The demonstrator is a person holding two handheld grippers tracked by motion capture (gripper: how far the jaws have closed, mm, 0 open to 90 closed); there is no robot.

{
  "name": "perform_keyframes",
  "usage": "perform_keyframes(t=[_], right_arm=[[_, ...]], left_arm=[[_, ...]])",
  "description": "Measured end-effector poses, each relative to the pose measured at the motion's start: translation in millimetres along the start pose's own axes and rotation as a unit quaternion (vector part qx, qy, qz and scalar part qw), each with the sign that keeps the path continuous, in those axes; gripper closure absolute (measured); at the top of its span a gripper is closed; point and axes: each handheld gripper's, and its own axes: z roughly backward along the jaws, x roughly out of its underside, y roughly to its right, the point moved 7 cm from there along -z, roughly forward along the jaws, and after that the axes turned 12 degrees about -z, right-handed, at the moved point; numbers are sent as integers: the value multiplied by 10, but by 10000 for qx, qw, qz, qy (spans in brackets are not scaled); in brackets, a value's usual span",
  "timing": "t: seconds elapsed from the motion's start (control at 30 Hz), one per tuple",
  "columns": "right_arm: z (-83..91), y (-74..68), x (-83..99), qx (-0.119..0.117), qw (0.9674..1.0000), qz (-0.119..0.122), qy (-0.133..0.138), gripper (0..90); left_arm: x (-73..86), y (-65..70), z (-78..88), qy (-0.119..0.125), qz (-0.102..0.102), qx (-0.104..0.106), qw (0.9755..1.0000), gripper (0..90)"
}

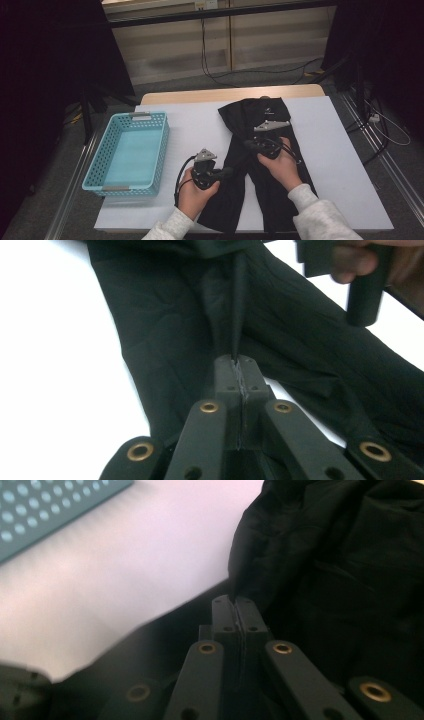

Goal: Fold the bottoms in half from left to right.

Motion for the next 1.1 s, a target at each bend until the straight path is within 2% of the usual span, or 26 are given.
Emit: perform_keyframes(t=[0.1, 0.2, 0.23, 0.3, 0.43, 0.5, 0.57, 0.63, 0.73, 0.83, 0.97, 1.07, 1.1], right_arm=[[95, 37, 84, 32, 9999, 50, -89, 897], [114, 72, 152, 79, 9998, 119, -154, 886], [97, 75, 160, 67, 9998, 141, -158, 870], [39, 89, 159, 191, 9994, 224, -201, 805], [-138, 123, 72, 446, 9983, 361, -140, 664], [-244, 116, 8, 401, 9983, 418, -105, 623], [-343, 116, -57, 525, 9975, 466, -94, 565], [-442, 95, -133, 484, 9974, 531, -37, 533], [-574, 88, -235, 597, 9960, 658, -26, 482], [-699, 76, -332, 560, 9959, 709, 34, 455], [-881, 87, -417, 694, 9942, 820, 60, 442], [-1040, 87, -427, 700, 9939, 854, -82, 457], [-1091, 97, -421, 789, 9923, 951, -123, 489]], left_arm=[[0, 29, -20, -19, 7, 37, 10000, 898], [14, 41, -40, -69, -15, 68, 10000, 899], [21, 42, -49, -83, -8, 71, 9999, 898], [34, 37, -60, -102, 9, 68, 9999, 898], [34, 38, -60, -95, 12, 83, 9999, 899], [32, 35, -55, -97, 9, 84, 9999, 898], [35, 28, -53, -91, 23, 96, 9999, 898], [46, 24, -59, -105, 13, 100, 9999, 898], [66, 24, -73, -165, 15, 140, 9998, 898], [80, 27, -87, -186, 27, 155, 9997, 898], [89, 30, -103, -145, 61, 127, 9998, 898], [87, 20, -91, -149, 100, 121, 9998, 898], [88, 16, -94, -141, 117, 102, 9998, 899]])
